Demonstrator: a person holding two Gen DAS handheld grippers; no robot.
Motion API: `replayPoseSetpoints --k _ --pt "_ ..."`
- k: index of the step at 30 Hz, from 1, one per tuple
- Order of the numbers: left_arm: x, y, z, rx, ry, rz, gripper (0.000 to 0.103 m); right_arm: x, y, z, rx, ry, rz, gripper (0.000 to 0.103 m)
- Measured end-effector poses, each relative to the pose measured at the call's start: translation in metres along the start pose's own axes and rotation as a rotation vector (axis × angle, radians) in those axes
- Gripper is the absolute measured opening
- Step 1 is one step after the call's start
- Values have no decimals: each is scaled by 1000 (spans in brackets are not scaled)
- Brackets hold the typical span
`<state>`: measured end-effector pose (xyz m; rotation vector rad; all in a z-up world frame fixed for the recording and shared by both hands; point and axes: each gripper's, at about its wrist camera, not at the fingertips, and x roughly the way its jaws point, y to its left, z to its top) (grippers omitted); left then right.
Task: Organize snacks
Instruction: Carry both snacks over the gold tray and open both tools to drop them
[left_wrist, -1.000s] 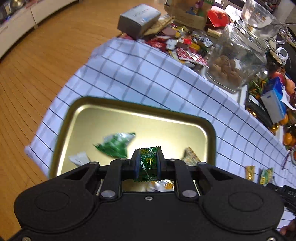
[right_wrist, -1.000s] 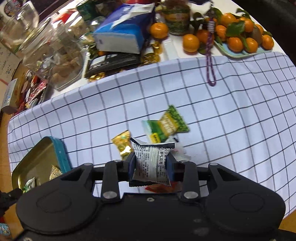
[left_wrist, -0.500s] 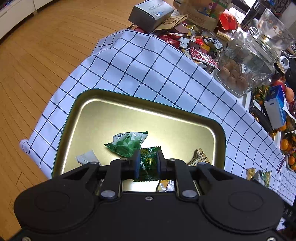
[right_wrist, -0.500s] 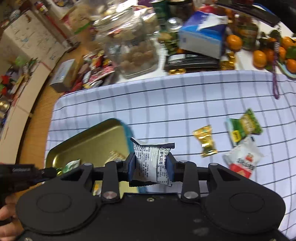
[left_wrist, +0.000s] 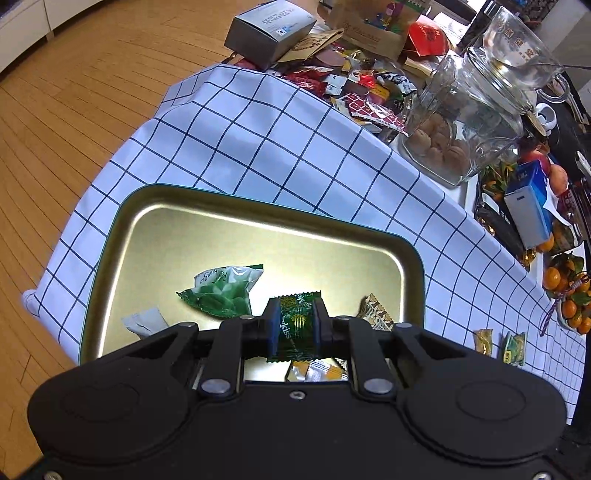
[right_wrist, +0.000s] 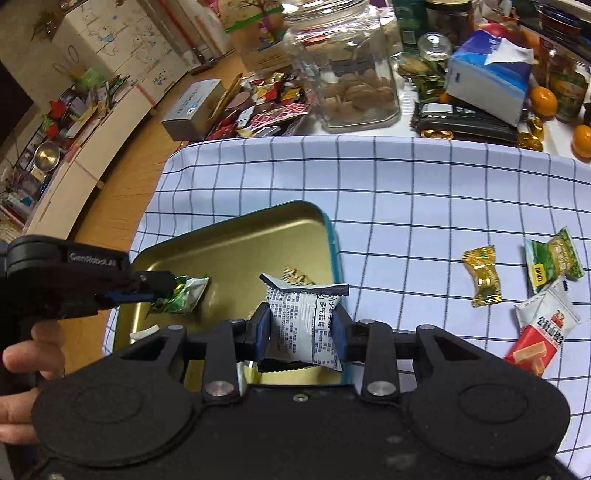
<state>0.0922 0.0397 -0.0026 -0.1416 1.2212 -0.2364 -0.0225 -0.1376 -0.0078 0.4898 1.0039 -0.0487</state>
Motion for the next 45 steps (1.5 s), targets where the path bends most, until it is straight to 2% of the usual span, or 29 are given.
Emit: replayPoseSetpoints --k 7,18,22,31,39,42,45 --pt "3 -3 -2 18 -4 36 23 1 7 -1 -22 34 87 36" --pt "-4 -10 -5 68 -35 42 24 16 14 -4 -36 81 118 37" --pt "-7 -8 -4 69 -47 45 24 24 13 -5 -6 116 145 38" --pt "-9 -5 -4 61 -59 61 25 23 8 -1 64 134 250 40" --pt "-10 -10 -5 85 -63 65 26 21 4 0 55 122 199 41" --pt "-10 -14 -6 97 -65 60 26 16 6 -1 -2 81 139 43" --pt "-10 -16 -6 102 -65 66 27 9 10 -3 -78 -12 54 43"
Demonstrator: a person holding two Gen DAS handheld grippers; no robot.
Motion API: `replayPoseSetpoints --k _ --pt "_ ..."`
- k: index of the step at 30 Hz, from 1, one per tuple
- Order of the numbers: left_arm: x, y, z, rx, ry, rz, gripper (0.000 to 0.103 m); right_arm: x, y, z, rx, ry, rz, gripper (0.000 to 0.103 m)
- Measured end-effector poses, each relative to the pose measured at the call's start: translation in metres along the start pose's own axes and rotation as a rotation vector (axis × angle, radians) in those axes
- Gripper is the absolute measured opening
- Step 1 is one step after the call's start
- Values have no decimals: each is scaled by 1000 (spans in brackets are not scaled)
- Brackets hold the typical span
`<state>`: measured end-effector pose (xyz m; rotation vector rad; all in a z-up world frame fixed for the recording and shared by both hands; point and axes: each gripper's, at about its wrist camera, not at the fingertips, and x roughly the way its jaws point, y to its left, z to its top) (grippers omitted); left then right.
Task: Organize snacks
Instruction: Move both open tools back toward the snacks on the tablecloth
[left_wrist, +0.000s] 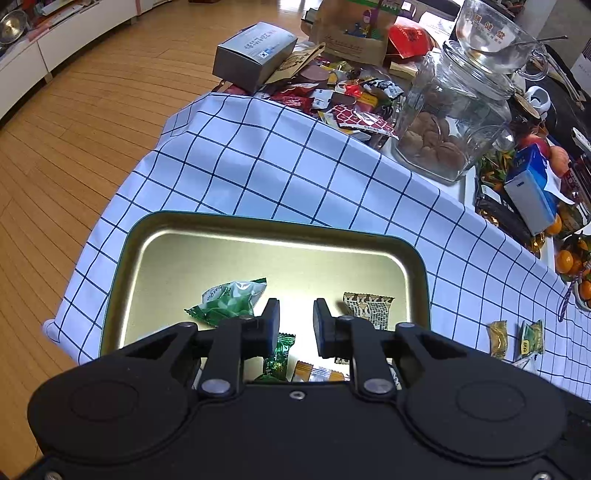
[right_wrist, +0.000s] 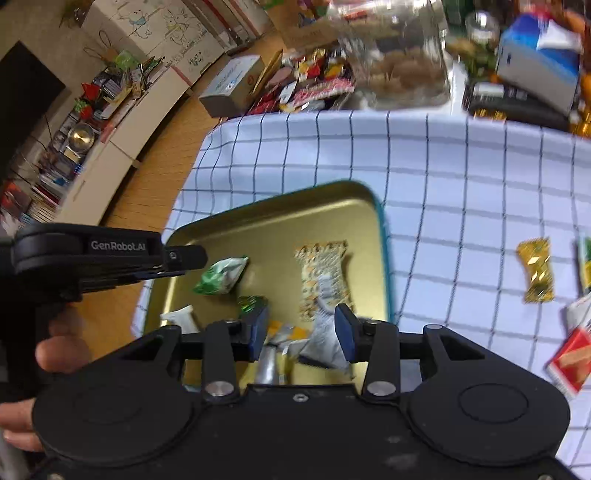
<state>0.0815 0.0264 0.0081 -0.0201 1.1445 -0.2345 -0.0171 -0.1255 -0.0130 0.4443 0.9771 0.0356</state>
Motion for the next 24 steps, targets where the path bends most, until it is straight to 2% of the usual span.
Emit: replayPoseSetpoints --k 4,7,9,15,21,24 --pt "0 -3 1 -5 3 -2 26 -14 5 -5 -96 -205 -144 53" --pt "1 -9 1 -5 9 -6 26 -19 2 -4 -154 -273 -210 64" --pt "2 -14 1 3 12 -9 26 -21 -7 1 -131 -256 -218 65" --pt "4 -39 -2 57 15 -13 27 -17 -47 9 64 -116 -211 64" --pt "7 -66 -8 118 20 -14 27 -26 -74 5 106 -145 -295 63" --pt "8 -81 -11 150 20 -9 27 -33 -91 2 179 -167 -333 61"
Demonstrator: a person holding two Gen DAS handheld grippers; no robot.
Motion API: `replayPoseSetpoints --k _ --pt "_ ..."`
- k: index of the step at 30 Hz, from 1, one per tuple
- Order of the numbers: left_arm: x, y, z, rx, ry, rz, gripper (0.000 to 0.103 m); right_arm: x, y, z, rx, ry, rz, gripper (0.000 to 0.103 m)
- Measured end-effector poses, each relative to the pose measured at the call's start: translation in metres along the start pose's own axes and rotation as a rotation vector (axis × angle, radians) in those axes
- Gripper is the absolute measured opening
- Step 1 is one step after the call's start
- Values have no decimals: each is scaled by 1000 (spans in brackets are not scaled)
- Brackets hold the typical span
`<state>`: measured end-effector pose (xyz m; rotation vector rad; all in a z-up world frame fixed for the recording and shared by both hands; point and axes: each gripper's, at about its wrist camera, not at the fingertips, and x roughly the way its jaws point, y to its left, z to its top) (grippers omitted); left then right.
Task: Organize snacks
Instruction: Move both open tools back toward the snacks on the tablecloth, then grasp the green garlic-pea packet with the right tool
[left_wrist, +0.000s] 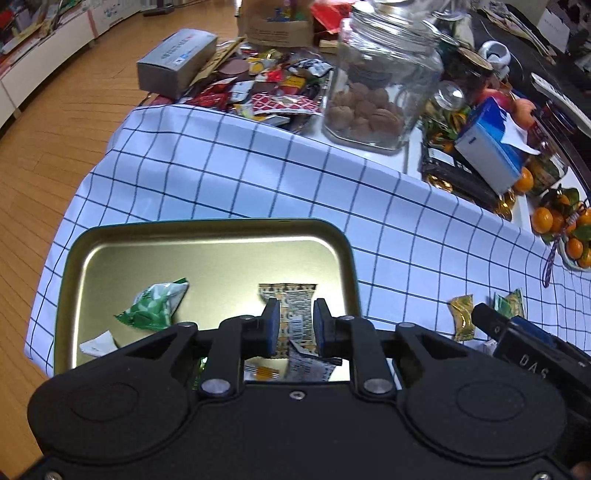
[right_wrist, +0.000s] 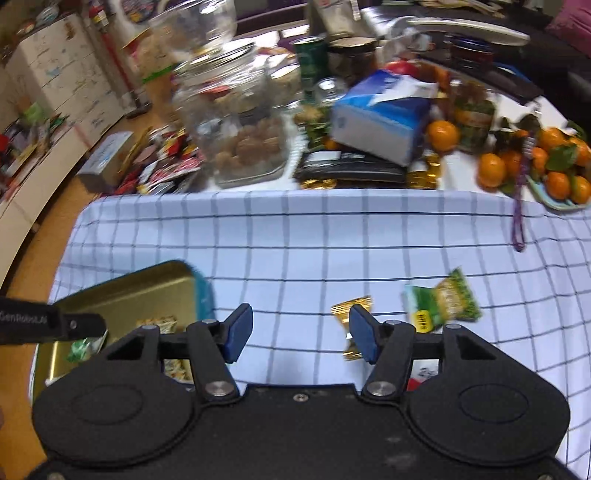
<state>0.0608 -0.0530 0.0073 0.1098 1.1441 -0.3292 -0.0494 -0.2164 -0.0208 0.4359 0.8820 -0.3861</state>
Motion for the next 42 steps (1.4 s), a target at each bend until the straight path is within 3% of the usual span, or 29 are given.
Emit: replayPoseSetpoints --k 12,15,16,23,30,37,42 --pt "9 -60 -9 130 14 -5 29 -3 -74 22 8 44 -232 56" --pt "13 -70 -11 148 28 -13 29 2 -90 22 17 84 -274 44" --pt "13 -75 -12 154 31 -17 29 5 -95 23 27 99 -270 39" --pt "19 -92 -14 185 53 -19 29 9 -122 30 243 135 -173 39" --pt "22 -88 -13 170 74 -6 29 25 -119 34 411 198 -83 39" --pt "25 -82 -15 145 98 -11 29 38 -111 43 467 160 -116 39" --pt "26 -83 -16 150 107 -6 30 56 -102 43 461 164 -200 40"
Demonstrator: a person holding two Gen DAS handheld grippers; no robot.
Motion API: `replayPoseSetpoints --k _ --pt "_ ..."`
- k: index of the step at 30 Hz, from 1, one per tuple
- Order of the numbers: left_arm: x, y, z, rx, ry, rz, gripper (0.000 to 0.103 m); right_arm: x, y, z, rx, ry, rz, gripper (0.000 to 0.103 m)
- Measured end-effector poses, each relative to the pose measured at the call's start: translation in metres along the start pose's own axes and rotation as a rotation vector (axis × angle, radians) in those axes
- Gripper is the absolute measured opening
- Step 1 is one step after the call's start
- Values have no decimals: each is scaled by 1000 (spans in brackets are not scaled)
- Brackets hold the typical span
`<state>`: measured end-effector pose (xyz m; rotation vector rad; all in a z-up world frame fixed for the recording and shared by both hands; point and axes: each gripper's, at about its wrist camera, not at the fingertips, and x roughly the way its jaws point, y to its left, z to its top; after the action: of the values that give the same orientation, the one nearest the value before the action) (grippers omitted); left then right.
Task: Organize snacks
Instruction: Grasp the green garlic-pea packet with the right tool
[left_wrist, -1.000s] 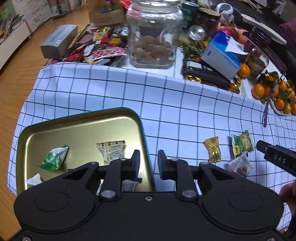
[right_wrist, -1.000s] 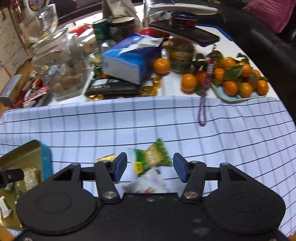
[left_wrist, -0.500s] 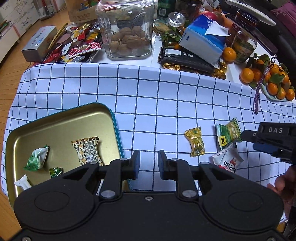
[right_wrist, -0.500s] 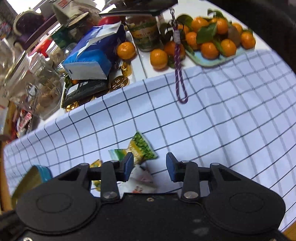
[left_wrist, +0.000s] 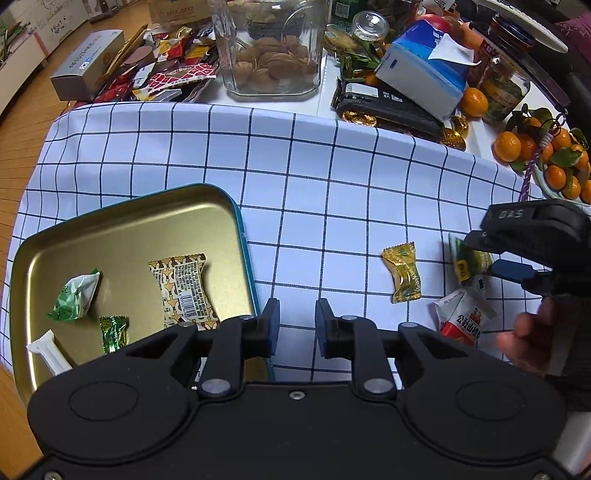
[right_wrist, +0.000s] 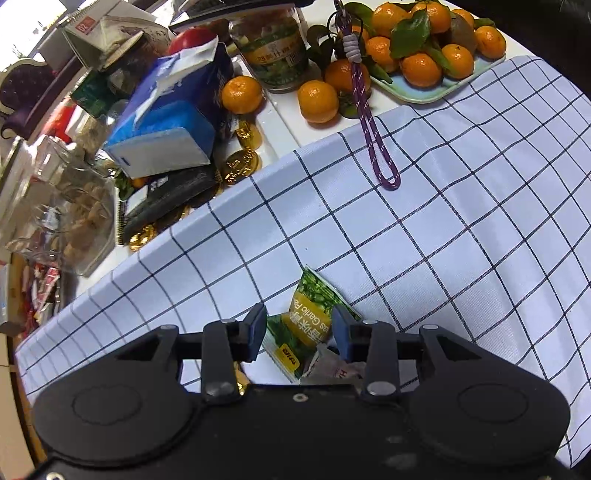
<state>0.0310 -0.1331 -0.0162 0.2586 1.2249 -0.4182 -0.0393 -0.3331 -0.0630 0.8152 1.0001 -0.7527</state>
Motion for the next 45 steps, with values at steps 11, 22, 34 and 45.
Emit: replayPoseSetpoints --k 11,22,34,45 --pt "0 -4 -1 24 7 -10 30 10 23 -18 -187 -42 -114 48" --pt "6 -2 -1 17 25 6 30 11 -8 -9 -70 91 -106 41" --pt "8 -11 -5 60 33 20 30 -17 -73 -18 -118 133 -216 38" --pt "14 -4 -6 18 64 4 30 -29 -47 1 84 -28 73 41"
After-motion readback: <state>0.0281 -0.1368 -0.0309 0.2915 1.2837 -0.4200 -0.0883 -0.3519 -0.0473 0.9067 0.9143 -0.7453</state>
